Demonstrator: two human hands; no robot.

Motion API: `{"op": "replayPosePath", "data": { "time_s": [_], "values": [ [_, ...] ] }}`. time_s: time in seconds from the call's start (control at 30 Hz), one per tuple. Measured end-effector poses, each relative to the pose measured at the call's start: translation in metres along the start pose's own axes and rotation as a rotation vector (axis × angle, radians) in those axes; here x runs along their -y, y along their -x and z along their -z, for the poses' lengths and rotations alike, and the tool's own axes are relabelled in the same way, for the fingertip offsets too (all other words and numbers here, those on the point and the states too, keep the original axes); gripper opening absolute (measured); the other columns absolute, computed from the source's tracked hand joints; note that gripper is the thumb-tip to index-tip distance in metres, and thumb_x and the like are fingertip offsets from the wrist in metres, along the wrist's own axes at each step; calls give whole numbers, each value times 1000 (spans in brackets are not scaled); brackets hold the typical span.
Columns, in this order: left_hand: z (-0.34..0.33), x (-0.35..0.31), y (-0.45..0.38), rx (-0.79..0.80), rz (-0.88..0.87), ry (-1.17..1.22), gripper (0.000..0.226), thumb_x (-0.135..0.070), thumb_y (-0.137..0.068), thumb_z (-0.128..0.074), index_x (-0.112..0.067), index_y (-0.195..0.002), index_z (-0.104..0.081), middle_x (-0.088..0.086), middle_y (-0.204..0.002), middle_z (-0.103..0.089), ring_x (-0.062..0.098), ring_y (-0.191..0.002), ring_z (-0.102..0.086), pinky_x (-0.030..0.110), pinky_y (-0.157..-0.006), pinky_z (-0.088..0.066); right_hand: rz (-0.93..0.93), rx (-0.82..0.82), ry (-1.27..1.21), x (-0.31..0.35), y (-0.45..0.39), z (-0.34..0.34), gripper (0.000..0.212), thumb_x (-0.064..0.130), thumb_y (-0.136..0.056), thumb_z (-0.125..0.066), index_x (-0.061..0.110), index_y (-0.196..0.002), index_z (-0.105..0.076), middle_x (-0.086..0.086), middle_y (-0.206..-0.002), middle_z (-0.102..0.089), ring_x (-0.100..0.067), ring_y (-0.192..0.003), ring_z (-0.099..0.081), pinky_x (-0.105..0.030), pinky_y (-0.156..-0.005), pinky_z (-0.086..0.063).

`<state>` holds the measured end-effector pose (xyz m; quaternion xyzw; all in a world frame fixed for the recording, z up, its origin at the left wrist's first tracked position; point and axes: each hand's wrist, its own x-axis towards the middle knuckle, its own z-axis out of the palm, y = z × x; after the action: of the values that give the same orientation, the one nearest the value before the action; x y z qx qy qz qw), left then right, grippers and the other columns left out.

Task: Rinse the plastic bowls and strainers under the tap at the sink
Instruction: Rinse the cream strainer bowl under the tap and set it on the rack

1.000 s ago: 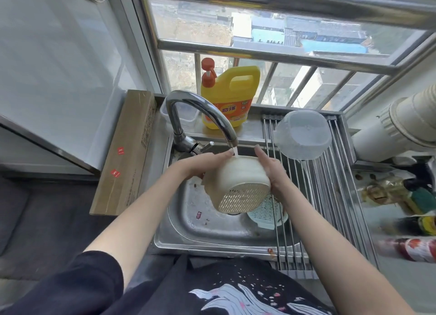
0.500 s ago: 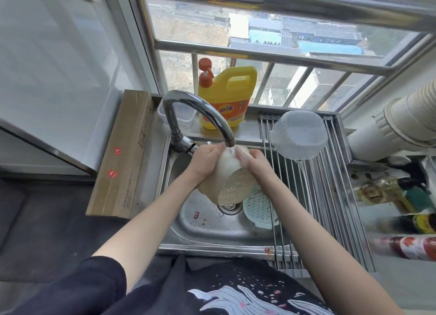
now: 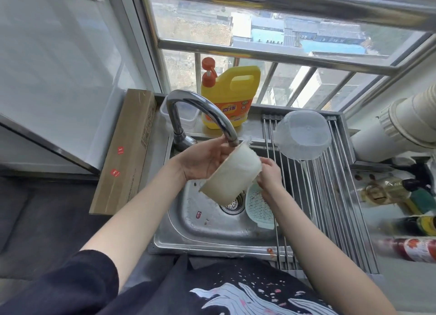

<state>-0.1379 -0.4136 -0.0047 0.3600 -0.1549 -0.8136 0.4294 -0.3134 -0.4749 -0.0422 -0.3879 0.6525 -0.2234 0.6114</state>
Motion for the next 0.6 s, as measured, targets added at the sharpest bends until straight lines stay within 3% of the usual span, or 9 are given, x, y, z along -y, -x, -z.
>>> {"op": "replayPosePath", "data": {
  "time_s": [0.1,0.2,0.27,0.37,0.43,0.5,0.6],
  "values": [
    [-8,7,-6,69,-116,222,41,-44,-92,-51,-14,-119,-61,-2,-90,-70,12,-83,-63,26,-78,-46,-214,165,-249,0,12,-11,12,24,-89,-51,17,-90,-60,0,-81,-58,-17,-74,-52,-26,-62,-41],
    [-19,13,-11,138,-135,313,41,-44,-96,-45,-14,-123,-51,1,-96,-68,16,-90,-62,30,-85,-45,-196,228,-508,6,25,-35,26,37,-90,-47,20,-78,-61,2,-71,-58,-18,-71,-53,-30,-67,-42],
    [-16,13,-11,157,-135,310,45,-42,-90,-56,-15,-125,-52,4,-107,-65,20,-100,-59,33,-89,-42,-158,145,-408,7,25,-36,29,41,-88,-49,20,-74,-62,2,-68,-59,-19,-69,-55,-29,-65,-42],
    [-6,15,-8,118,-115,201,54,-48,-89,-51,-11,-128,-52,8,-115,-56,26,-105,-51,39,-88,-38,-323,164,-304,-1,15,-33,29,41,-84,-52,23,-61,-52,6,-53,-54,-17,-49,-52,-22,-49,-41],
    [-3,17,-6,110,-95,134,54,-47,-88,-53,-11,-128,-52,8,-117,-51,25,-105,-46,39,-86,-36,-453,170,-190,-4,13,-31,22,34,-88,-49,24,-68,-45,4,-59,-53,-16,-49,-50,-22,-47,-43],
    [-1,20,-3,124,-116,57,50,-35,-85,-65,-14,-129,-53,8,-115,-47,23,-101,-42,37,-81,-34,-524,174,-83,0,16,-30,15,32,-93,-40,28,-79,-42,0,-67,-55,-17,-54,-51,-21,-51,-44],
    [1,25,2,128,-151,-58,51,-8,-79,-66,-17,-128,-54,7,-116,-60,22,-102,-57,35,-80,-48,-436,226,-162,4,19,-24,30,23,-102,-35,18,-73,-43,-3,-75,-53,-16,-62,-51,-24,-57,-42]
  ]
}}
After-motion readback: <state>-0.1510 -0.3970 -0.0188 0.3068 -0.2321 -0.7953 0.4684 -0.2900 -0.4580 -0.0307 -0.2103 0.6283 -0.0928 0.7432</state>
